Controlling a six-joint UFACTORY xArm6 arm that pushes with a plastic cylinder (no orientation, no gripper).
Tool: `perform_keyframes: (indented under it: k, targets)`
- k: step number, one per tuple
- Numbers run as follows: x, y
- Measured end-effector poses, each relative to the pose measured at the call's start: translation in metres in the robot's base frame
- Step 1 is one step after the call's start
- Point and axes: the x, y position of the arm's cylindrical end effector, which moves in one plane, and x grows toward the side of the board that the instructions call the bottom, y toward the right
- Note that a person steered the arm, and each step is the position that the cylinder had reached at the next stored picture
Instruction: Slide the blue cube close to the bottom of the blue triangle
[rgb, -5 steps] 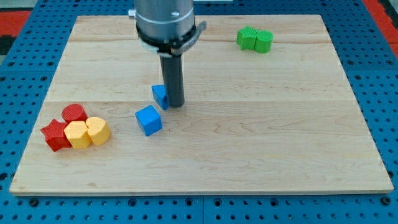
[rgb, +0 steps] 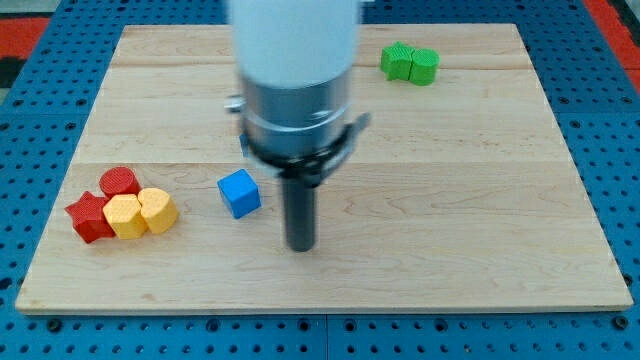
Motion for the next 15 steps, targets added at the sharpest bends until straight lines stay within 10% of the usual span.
perform_keyframes:
  k: [3, 10, 15]
  targets:
    - [-0.051, -0.086]
    - [-0.003, -0.001]
    - [-0.090, -0.070]
